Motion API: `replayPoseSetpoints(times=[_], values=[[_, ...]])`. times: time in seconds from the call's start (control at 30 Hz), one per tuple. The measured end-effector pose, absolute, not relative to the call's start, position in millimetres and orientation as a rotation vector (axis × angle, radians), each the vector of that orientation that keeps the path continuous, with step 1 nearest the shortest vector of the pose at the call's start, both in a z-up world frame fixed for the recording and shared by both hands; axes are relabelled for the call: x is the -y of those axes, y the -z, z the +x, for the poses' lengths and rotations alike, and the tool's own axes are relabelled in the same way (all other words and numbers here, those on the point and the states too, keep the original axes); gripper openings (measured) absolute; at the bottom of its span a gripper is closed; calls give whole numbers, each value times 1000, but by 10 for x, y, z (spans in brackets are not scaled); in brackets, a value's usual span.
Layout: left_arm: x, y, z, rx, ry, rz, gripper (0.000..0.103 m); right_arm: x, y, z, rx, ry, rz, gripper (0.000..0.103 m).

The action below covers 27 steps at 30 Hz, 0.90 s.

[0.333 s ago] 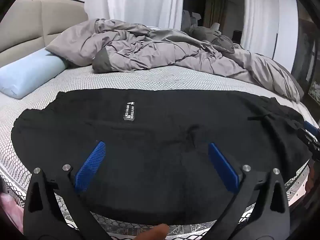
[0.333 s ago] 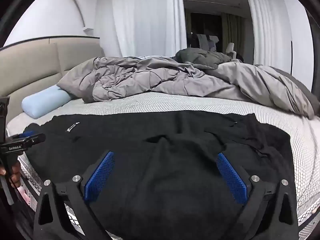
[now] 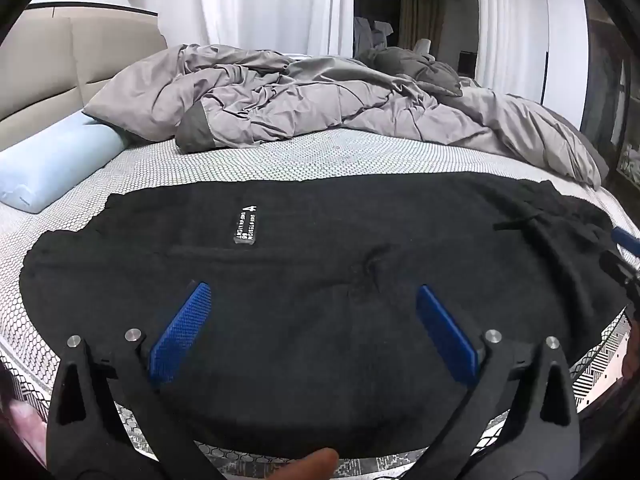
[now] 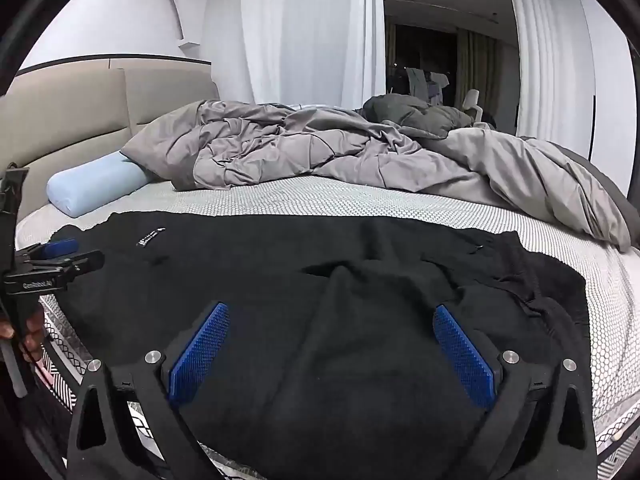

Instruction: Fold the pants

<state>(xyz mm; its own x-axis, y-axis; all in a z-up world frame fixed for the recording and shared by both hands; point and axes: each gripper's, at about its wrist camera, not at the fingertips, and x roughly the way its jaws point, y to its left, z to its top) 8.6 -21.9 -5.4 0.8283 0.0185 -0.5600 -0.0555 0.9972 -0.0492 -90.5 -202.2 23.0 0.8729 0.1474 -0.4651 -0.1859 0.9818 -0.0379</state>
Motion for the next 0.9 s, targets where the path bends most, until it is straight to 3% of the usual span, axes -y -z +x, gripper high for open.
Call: replayPoseSetpoints(times=[0.9], values=[[274,134,153,-600,-44,-43,102,2173,-263,-907,-439,-119,-15,103]])
